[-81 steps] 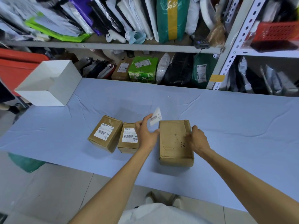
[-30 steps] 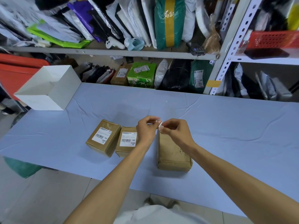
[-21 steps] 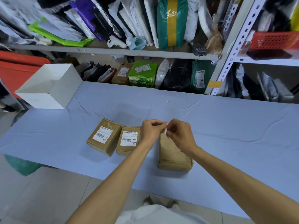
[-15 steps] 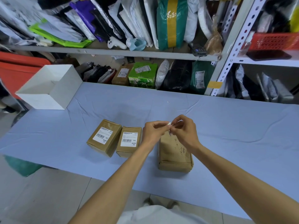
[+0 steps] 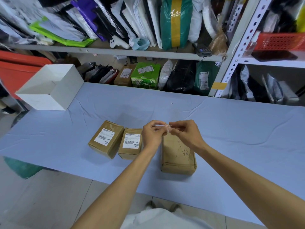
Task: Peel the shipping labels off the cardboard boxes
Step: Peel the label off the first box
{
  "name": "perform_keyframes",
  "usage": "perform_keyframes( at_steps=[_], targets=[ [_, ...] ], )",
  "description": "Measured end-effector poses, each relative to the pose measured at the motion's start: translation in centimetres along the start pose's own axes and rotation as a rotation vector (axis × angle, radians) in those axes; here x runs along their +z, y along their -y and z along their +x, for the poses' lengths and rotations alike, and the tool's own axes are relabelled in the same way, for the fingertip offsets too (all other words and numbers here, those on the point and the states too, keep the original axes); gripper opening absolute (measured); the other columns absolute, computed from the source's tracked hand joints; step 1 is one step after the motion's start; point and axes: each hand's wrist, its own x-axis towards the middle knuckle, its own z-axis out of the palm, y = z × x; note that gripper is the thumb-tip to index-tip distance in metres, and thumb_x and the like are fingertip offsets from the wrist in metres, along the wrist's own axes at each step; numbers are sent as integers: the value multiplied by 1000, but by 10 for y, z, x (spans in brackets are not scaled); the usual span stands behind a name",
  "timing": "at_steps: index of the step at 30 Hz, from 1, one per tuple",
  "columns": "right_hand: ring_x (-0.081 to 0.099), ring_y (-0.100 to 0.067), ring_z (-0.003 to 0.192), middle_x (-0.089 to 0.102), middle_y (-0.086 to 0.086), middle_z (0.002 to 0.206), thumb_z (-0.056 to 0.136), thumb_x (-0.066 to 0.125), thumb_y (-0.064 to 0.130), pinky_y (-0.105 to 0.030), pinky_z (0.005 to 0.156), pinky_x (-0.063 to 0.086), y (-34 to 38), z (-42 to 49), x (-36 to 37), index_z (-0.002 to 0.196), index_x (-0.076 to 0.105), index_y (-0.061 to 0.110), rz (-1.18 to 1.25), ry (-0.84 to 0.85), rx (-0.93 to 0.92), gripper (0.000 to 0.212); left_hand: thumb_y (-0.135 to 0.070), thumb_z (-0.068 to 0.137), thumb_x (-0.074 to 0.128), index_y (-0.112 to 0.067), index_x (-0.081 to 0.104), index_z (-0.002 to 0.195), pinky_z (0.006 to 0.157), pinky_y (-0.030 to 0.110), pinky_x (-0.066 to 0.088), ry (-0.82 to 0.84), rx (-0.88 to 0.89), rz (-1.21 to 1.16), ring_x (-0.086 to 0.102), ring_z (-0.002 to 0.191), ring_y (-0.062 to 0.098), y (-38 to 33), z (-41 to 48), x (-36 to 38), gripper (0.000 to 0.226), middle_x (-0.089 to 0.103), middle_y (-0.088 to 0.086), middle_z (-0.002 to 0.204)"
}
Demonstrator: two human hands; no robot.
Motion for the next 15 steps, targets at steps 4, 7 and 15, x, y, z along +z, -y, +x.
perform_keyframes(
  at_steps=[4,7,15],
  targets=[
    [69,-4,66,72,-2,74,80,75,12,-18,66,55,1,2,-5,95,74,6,-157,-20,-93,16,0,76,76,-6,71,73,65,23,58,9,-102,-92,70,65,16,-3,-4,4,8,73,7,71],
    [66,-4,61,69,3,66,82,73,14,-19,62,54,4,1,-7,87,75,8,-213,-18,-190,8,3,79,72,-5,72,75,65,18,57,62,-156,-154,70,69,15,-9,-4,4,9,73,3,70],
    [69,-20,57,70,-7,60,78,71,4,-28,59,58,6,6,-7,76,76,7,39,-57,-74,6,-13,73,82,-16,73,84,80,25,57,124,44,129,70,82,12,-12,-6,-1,15,74,2,84]
  ],
)
